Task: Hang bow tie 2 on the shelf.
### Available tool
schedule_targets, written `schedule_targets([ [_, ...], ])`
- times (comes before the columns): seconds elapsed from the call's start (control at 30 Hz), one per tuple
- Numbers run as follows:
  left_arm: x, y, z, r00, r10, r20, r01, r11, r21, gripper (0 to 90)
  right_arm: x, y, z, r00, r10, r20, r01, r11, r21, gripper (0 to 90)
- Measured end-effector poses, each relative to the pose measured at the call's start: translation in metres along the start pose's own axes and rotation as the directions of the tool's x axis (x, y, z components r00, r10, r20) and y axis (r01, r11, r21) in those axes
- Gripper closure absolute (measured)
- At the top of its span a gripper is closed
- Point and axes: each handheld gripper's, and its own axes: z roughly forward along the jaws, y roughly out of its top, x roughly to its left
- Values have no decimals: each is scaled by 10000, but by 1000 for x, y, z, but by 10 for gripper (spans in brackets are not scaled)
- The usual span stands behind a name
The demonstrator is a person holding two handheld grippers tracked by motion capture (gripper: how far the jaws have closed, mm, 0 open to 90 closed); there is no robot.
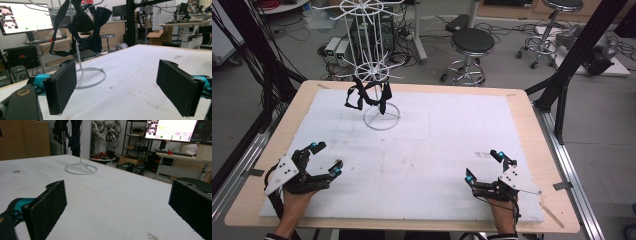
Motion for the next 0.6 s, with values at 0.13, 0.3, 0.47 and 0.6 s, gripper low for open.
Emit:
schedule_targets([
  [0.13,0,-7,-1,9999,-43,-118,43,10000,-26,171,0,-4,1,10000,80,5,-80,10000,-1,9],
  [0.3,0,-12,-1,9998,-89,-173,89,10000,20,171,0,-7,4,9999,114,-57,-114,9999,13,9],
  [0.47,0,-16,-2,9995,-146,-283,147,9999,25,171,-1,-10,5,9998,182,-67,-181,9998,8,9],
  [0.6,1,-17,-1,9992,-249,-307,249,9997,-12,170,-2,-11,6,9996,274,-73,-274,9996,-7,9],
])
